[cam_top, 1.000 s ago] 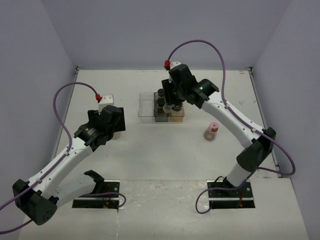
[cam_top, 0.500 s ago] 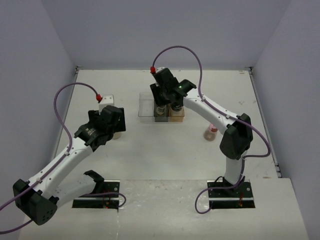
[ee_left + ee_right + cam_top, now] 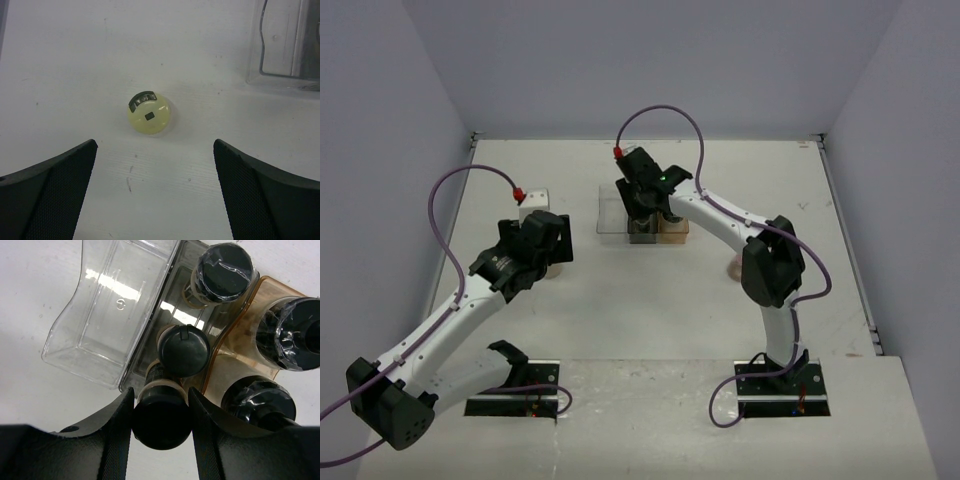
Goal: Organize the condiment bottles
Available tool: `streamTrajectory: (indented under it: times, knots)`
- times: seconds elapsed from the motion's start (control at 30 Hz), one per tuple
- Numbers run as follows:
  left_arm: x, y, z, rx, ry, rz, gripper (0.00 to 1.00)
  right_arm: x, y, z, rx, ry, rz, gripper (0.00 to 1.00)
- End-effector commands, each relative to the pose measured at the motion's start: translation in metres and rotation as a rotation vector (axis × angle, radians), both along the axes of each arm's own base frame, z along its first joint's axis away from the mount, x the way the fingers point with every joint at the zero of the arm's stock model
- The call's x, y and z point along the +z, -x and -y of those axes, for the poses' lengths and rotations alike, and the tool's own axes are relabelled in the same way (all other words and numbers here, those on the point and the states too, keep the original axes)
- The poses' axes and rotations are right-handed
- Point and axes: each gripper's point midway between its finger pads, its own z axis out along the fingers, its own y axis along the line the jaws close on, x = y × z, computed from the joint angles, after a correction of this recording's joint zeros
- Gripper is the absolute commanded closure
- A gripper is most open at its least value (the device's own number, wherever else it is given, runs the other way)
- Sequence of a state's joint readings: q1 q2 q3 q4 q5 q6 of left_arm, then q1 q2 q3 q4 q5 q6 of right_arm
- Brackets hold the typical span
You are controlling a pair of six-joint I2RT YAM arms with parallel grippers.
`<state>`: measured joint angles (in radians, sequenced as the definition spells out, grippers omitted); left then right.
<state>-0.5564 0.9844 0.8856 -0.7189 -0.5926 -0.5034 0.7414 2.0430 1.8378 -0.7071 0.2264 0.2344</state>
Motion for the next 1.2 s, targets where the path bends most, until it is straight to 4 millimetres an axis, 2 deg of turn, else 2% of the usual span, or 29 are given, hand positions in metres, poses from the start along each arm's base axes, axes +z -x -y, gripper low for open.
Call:
streamTrajectory:
  times: [0.0, 0.13, 0.33, 0.5, 0.6, 0.73, 0.9, 1.0, 1.03, 1.1, 1.17]
  knots:
    - [0.005, -0.005, 0.0, -0.001, 0.004, 0.032, 0.0, 0.007, -0.01, -0.006, -0.011, -0.025, 0.054, 0.77]
    - [0.005, -0.006, 0.001, -0.006, 0.005, 0.032, 0.0, -0.002, -0.008, -0.006, -0.018, -0.028, 0.04, 0.75]
    - [0.005, -0.006, 0.001, -0.007, 0.005, 0.03, 0.0, -0.01, -0.005, -0.005, -0.034, -0.036, 0.025, 0.61]
    - [0.003, -0.006, 0.003, -0.017, 0.008, 0.025, 0.0, -0.018, -0.001, -0.003, -0.044, -0.04, 0.012, 0.56]
    - [0.002, -0.006, 0.005, -0.027, 0.007, 0.017, 0.0, -0.021, -0.001, -0.003, -0.046, -0.034, 0.01, 0.48]
    - [0.006, -0.005, -0.001, 0.001, -0.001, 0.03, 0.0, -0.015, 0.001, -0.002, -0.049, -0.044, 0.008, 0.29]
    - [0.009, -0.005, -0.005, 0.028, 0.002, 0.044, 0.0, 0.0, 0.003, 0.0, -0.042, -0.056, 0.019, 0.24]
    - [0.008, -0.006, 0.002, 0.029, 0.036, 0.024, 0.0, 0.021, 0.008, 0.001, -0.033, -0.076, 0.034, 0.25]
    - [0.004, -0.008, 0.006, 0.04, 0.062, 0.011, 0.0, 0.038, 0.01, 0.001, -0.028, -0.098, 0.055, 0.25]
    - [0.0, -0.009, 0.013, 0.047, 0.101, -0.013, 0.0, 0.056, 0.015, 0.002, -0.021, -0.114, 0.068, 0.24]
    - [-0.011, -0.014, 0.018, 0.082, 0.121, -0.048, 0.0, 0.087, 0.022, 0.002, -0.009, -0.142, 0.107, 0.23]
